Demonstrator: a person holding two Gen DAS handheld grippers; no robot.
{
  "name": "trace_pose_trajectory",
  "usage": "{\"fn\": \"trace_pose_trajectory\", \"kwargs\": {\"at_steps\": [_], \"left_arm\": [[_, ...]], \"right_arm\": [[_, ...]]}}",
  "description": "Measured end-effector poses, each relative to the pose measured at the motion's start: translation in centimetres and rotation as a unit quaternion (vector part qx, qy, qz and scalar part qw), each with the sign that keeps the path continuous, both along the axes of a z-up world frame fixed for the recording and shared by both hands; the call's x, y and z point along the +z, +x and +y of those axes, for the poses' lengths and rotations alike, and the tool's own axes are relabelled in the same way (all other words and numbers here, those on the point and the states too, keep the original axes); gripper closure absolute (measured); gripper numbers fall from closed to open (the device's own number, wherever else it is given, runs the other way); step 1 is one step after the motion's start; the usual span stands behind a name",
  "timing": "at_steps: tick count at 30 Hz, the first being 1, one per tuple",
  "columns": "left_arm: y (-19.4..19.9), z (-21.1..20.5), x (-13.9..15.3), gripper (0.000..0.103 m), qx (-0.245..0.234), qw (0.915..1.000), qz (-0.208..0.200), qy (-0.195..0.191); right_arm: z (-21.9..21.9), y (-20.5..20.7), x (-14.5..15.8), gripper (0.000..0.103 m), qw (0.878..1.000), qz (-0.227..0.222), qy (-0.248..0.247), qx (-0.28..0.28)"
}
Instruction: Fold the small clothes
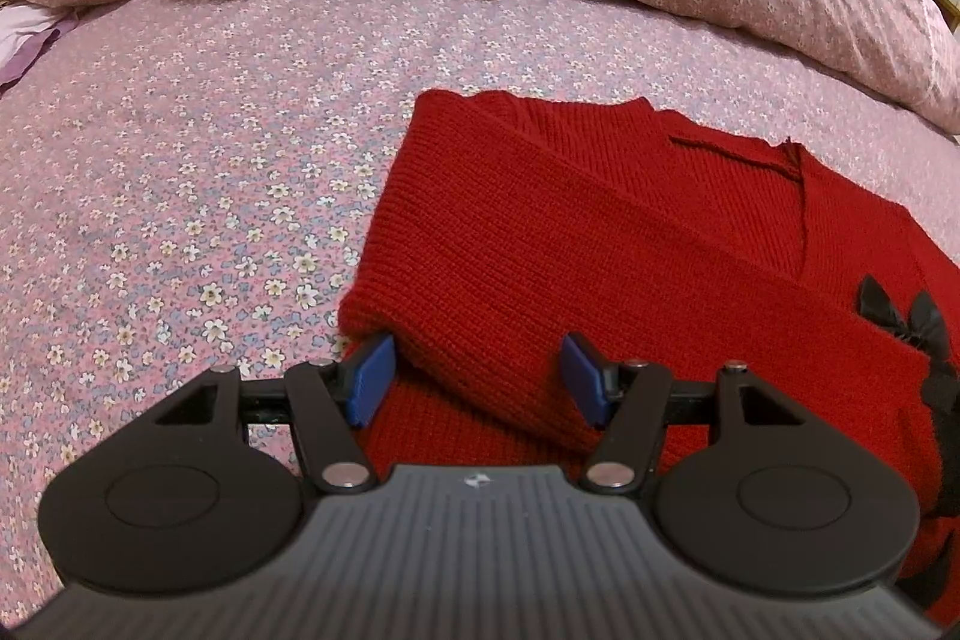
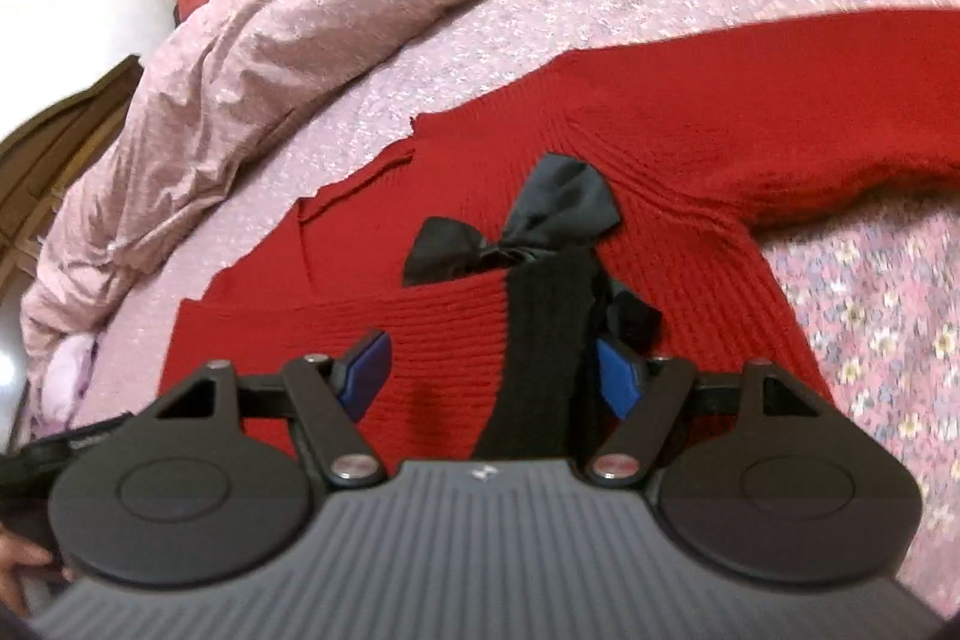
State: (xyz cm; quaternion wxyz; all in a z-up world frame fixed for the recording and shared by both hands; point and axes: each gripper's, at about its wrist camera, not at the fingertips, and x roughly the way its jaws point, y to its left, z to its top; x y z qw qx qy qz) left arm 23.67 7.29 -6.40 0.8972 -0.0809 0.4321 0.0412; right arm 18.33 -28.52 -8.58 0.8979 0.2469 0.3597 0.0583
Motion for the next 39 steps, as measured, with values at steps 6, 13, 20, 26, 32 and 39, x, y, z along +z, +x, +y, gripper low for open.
{"fn": "trace_pose_trajectory", "kwargs": {"at_steps": [6,13,20,26,32,39], "left_arm": [[0.0,0.3,0.1,0.036,0.004,0.9999,-0.004,-0.01],[0.0,0.4,0.1,0.036,0.012,0.9997,-0.009,-0.017],[0.1,0.3,0.3,0.036,0.019,0.9995,-0.015,-0.018],[-1.0,-0.4,2.1,0.036,0.025,0.9951,-0.092,0.025],[0.7,-0.5,0.6,0.036,0.022,0.9971,-0.06,0.042],[1.4,-1.4,-1.3,0.036,-0.007,0.9933,-0.049,0.105]], "right_arm": [[0.5,0.1,2.1,0.086,0.999,-0.008,-0.031,0.02],[2.0,-0.9,6.6,0.094,0.99,-0.084,-0.087,0.074],[1.6,2.3,10.5,0.094,0.984,-0.124,-0.1,0.084],[-0.5,3.6,12.1,0.095,0.981,-0.162,-0.094,0.047],[-1.1,4.9,9.8,0.095,0.975,-0.166,-0.137,0.047],[-2.0,9.2,2.1,0.091,0.981,-0.066,-0.177,0.034]]}}
